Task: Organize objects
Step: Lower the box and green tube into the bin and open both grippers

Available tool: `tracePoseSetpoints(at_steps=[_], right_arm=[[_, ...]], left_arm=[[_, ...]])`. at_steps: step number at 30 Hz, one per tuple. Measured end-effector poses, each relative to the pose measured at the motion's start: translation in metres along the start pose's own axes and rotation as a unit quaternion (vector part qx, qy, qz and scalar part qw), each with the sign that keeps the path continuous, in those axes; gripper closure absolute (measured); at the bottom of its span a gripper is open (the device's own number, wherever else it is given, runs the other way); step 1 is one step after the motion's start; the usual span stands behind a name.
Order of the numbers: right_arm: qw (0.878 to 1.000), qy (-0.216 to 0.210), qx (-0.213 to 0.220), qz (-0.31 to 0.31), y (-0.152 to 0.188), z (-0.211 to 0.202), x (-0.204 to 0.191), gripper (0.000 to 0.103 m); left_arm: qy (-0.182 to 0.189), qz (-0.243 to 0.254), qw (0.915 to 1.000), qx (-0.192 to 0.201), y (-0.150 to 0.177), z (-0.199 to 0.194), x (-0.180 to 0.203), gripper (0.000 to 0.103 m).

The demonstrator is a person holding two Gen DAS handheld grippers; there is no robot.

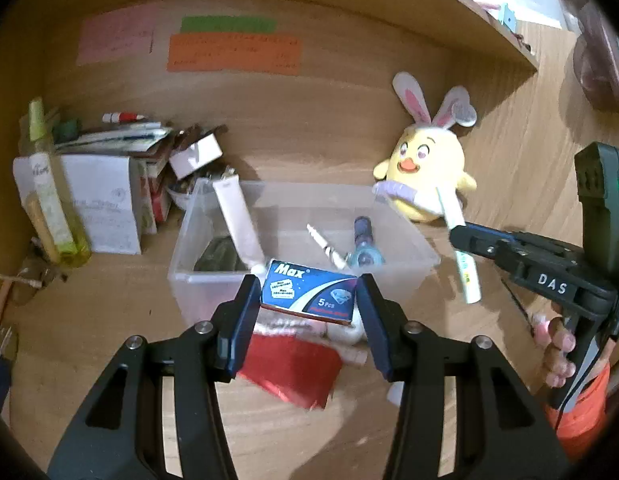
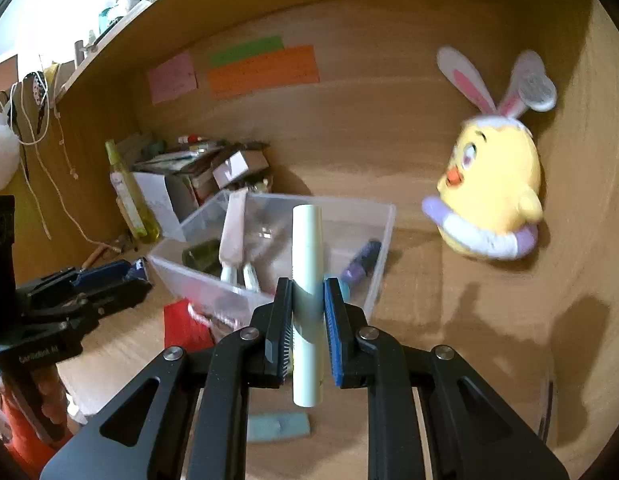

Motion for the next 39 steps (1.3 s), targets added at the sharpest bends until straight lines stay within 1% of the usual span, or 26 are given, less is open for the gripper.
tracePoseSetpoints(at_steps=[4, 9, 14, 19, 28, 33, 39], right_arm=[[1.000, -0.004, 0.009, -0.003, -0.019, 0.011, -0.006, 0.089], [1.000, 0.000, 0.018, -0.009, -0.039, 0.024, -0.009, 0.089], [1.000, 0.003, 0.009, -0.012, -0.045, 0.042, -0.010, 0.089], [1.000, 0.004, -0.018, -0.014, -0.034, 0.068, -0.010, 0.089], [0.996, 0.009, -0.083, -0.027, -0.001, 0.115, -0.007, 0.089], [0.993, 0.003, -0.109, -0.038, 0.014, 0.128, -0.010, 0.089], [0.990, -0.002, -0.131, -0.052, 0.027, 0.135, -0.015, 0.089]], left_arm=[[-0.005, 0.005, 0.9999, 0.009, -0.014, 0.009, 0.001, 0.054], [-0.004, 0.006, 0.9999, 0.013, -0.028, 0.021, 0.001, 0.054], [-0.007, 0.003, 0.9999, 0.009, -0.036, 0.037, -0.002, 0.054], [-0.015, 0.001, 0.9998, -0.008, -0.034, 0.058, -0.007, 0.054], [-0.023, -0.020, 0.9975, -0.063, -0.011, 0.099, -0.026, 0.054], [-0.023, -0.029, 0.9959, -0.082, 0.000, 0.112, -0.033, 0.054], [-0.021, -0.020, 0.9955, -0.090, 0.003, 0.115, -0.030, 0.054]])
Point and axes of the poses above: each gripper's, at about its wrist camera, not at the fingertips, and z roughly the way its jaws point, x to its right, y to its underside, the point moved 10 cm from there along z, roughly the way its jaws point, and after that the axes turned 8 degrees about x, right-handed, at the moved point
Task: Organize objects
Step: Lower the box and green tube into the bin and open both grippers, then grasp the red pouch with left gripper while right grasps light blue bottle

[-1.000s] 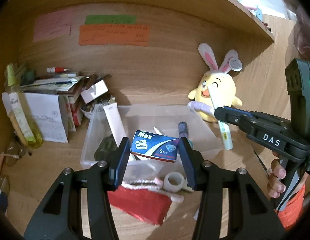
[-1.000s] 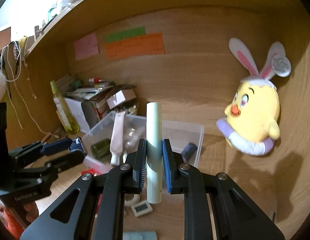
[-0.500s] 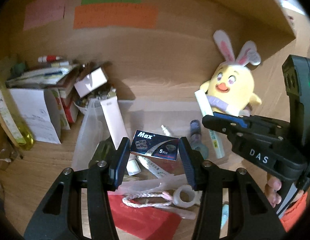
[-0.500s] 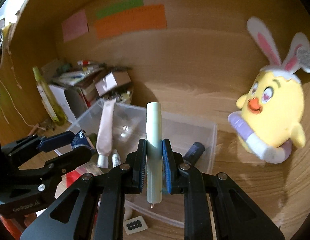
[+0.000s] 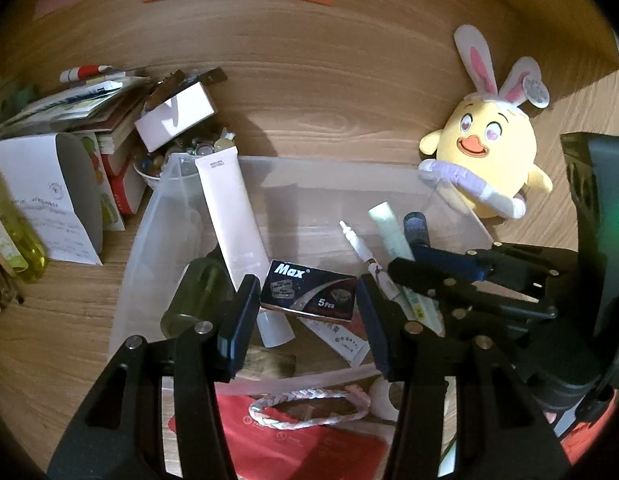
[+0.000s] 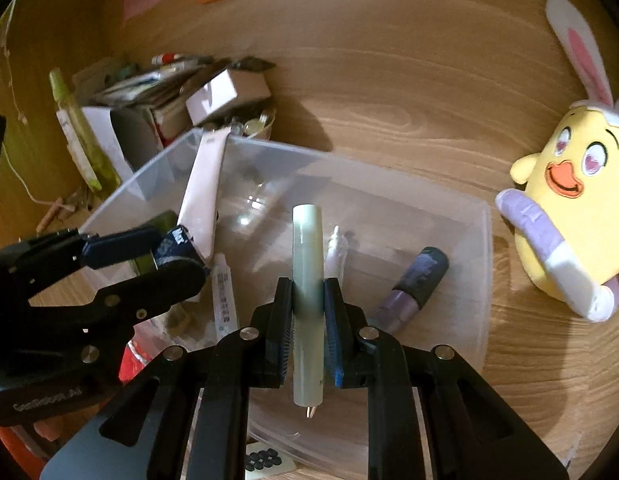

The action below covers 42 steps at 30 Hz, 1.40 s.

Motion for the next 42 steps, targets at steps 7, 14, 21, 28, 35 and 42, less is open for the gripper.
tracePoseSetpoints(at_steps=[7, 14, 21, 28, 35, 42], right_arm=[[1.000, 0.002, -0.005, -0.004, 0.000, -0.004, 0.000, 0.084], [1.000, 0.006, 0.026, -0.009, -0.005, -0.034, 0.002, 0.063], [0.998, 0.006, 0.066, -0.019, 0.005, -0.083, 0.001, 0.029], [0.998, 0.005, 0.060, -0.017, 0.039, -0.103, -0.002, 0.022], [1.000, -0.008, 0.026, -0.007, 0.083, -0.102, -0.006, 0.022], [1.000, -0.025, 0.006, -0.011, 0.106, -0.099, -0.015, 0.021]], left_arm=[[0.005, 0.001, 1.0000, 0.004, -0.003, -0.011, 0.003, 0.053], [0.002, 0.009, 0.9991, 0.040, -0.012, -0.051, 0.000, 0.034], [-0.023, 0.031, 0.9978, 0.054, 0.002, -0.082, -0.007, 0.013], [-0.023, 0.065, 0.9976, 0.006, 0.047, -0.071, 0.010, 0.013], [-0.024, 0.091, 0.9948, -0.040, 0.076, -0.042, 0.030, 0.013], [-0.049, 0.104, 0.9911, -0.069, 0.096, -0.039, 0.014, 0.013]])
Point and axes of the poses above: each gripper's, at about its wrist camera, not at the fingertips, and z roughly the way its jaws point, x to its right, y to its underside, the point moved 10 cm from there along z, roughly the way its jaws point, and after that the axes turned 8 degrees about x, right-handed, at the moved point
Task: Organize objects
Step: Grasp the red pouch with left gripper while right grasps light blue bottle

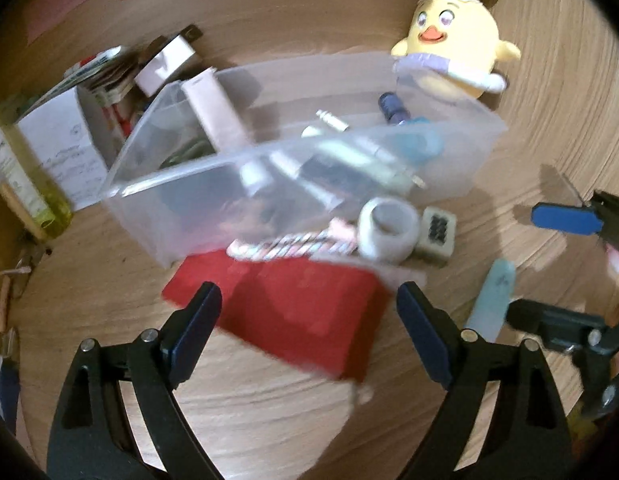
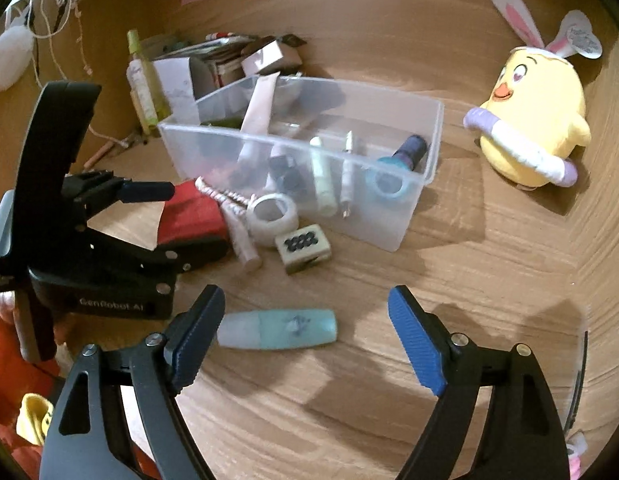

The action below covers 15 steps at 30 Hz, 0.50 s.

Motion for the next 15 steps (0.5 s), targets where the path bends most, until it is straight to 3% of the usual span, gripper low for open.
tracePoseSetpoints(at_steps=[9, 11, 15], right_arm=[[1.000, -0.005, -0.011, -0.018, 0.009, 0.001, -0.009, 0.020], [1.000, -0.004, -0.014, -0.020, 0.011, 0.003, -0.011, 0.020], [0.999, 0.000, -0.029, -0.032, 0.018, 0.011, -0.012, 0.019]], left_arm=[[-0.002, -0.037, 0.9991, -0.023, 0.041, -0.032, -0.042, 0.012], [-0.004, -0.044, 0.9989, -0.018, 0.042, -0.039, -0.045, 0.012], [0.028, -0.071, 0.9971, -0.006, 0.030, -0.042, -0.034, 0.011]])
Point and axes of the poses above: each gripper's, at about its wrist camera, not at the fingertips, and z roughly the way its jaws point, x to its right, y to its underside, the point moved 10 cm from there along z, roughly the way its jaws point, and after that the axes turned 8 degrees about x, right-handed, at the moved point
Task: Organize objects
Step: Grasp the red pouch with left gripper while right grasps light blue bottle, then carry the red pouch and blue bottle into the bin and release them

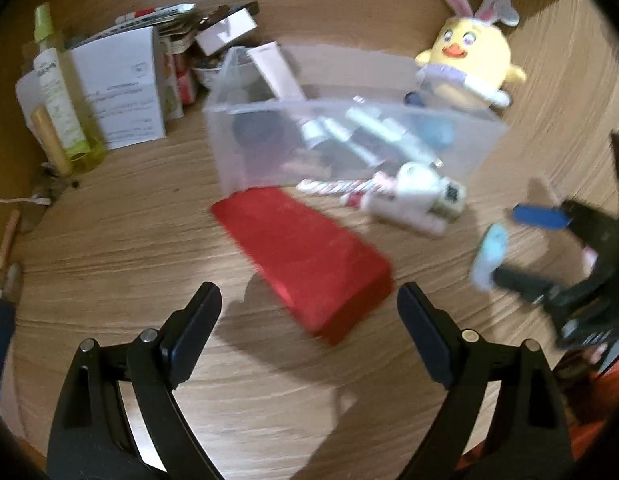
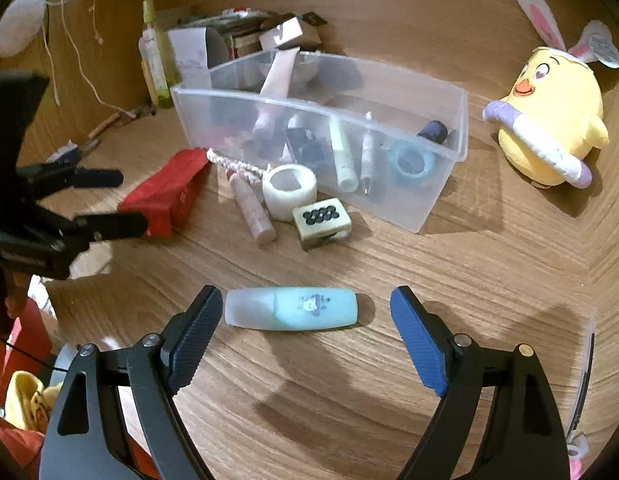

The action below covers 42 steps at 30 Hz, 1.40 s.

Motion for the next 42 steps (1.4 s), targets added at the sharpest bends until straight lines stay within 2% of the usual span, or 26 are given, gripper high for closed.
tracePoseSetpoints(at_steps=[4, 10, 19, 26, 28, 29, 30, 31, 33, 42], right_arm=[[1.000, -0.004, -0.016, -0.002, 0.006, 0.007, -0.001, 0.019], [0.999, -0.010, -0.031, -0.010, 0.013, 0.011, -0.006, 0.019], [1.000, 0.001, -0.029, -0.003, 0.014, 0.010, -0.009, 0.019], [0.999, 0.027, -0.017, 0.016, 0.011, 0.014, -0.013, 0.018], [0.999, 0.036, -0.011, 0.019, 0.010, 0.014, -0.013, 0.019], [0.999, 0.037, -0.008, 0.020, 0.011, 0.013, -0.012, 0.020], [0.999, 0.039, -0.005, 0.022, 0.011, 0.012, -0.011, 0.026], [0.999, 0.040, -0.003, 0.022, 0.011, 0.011, -0.010, 0.032], [0.999, 0.038, -0.001, 0.025, 0.012, 0.009, -0.009, 0.032], [0.998, 0.032, 0.032, 0.032, 0.008, -0.010, -0.006, 0.032]], left_arm=[[-0.007, -0.012, 0.9999, -0.003, -0.012, 0.016, 0.011, 0.008], [-0.056, -0.003, 0.9980, -0.028, -0.004, 0.038, 0.002, 0.008], [-0.074, -0.021, 0.9966, -0.031, 0.027, 0.014, -0.030, 0.008], [-0.071, -0.034, 0.9968, -0.016, 0.021, 0.015, -0.032, 0.008], [-0.070, -0.038, 0.9968, -0.008, 0.017, 0.017, -0.034, 0.013], [-0.071, -0.038, 0.9967, -0.002, 0.016, 0.016, -0.035, 0.021], [-0.072, -0.038, 0.9967, 0.002, 0.015, 0.014, -0.035, 0.031], [-0.072, -0.039, 0.9966, 0.005, 0.015, 0.013, -0.036, 0.035], [-0.068, -0.044, 0.9966, 0.013, 0.016, 0.008, -0.039, 0.047], [-0.039, -0.067, 0.9964, 0.032, 0.033, -0.022, -0.041, 0.047]])
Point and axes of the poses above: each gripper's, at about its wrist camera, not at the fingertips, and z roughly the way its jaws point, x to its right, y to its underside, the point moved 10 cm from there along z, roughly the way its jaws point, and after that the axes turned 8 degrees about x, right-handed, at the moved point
